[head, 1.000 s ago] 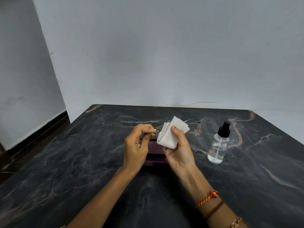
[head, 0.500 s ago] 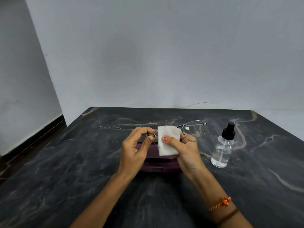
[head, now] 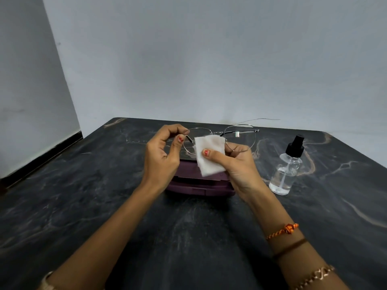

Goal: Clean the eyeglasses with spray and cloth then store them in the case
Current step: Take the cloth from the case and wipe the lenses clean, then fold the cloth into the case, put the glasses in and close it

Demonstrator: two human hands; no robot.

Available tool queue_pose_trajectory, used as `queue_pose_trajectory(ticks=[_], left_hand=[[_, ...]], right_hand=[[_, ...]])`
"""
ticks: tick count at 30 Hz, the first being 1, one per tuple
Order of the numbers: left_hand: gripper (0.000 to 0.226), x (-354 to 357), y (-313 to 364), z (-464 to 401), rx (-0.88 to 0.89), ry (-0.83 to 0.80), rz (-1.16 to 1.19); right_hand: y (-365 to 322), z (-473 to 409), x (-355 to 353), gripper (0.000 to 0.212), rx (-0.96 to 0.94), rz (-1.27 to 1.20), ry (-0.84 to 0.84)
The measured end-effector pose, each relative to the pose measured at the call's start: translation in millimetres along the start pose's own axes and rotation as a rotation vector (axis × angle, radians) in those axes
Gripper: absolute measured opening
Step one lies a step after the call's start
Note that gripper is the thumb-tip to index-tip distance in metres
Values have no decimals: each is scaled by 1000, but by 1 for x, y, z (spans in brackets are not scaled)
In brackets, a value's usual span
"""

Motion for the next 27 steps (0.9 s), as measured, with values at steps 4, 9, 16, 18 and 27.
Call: queue_pose_trajectory(ticks=[4,9,16,18,27], left_hand=[[18,-1,2,-3,16,20,-2],[20,-16,-12,-12,-69,187,15],[10,-15,-16,-5,-51,218,-79],[10,-13,-14,-2,-9,208,-128],[12,-13,-12,2,8,184,-244]], right_hand=[[-3,1,-3,8,-34,67,13],[-8,-3,-21,17,-186,232,163],[-3,4,-47,20,-322,426,561],[-2,8,-57,17,-335,513,633],[8,12,-74,7,-150,1031,487]])
Point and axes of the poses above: each hand's wrist, its own z-axis away from the middle knuckle, its own x-axis out of the palm, y = z × x, the point moved 4 cm from there along -z, towards the middle knuckle, and after that the axes turned 12 degrees about y, right-handed, at the moved point
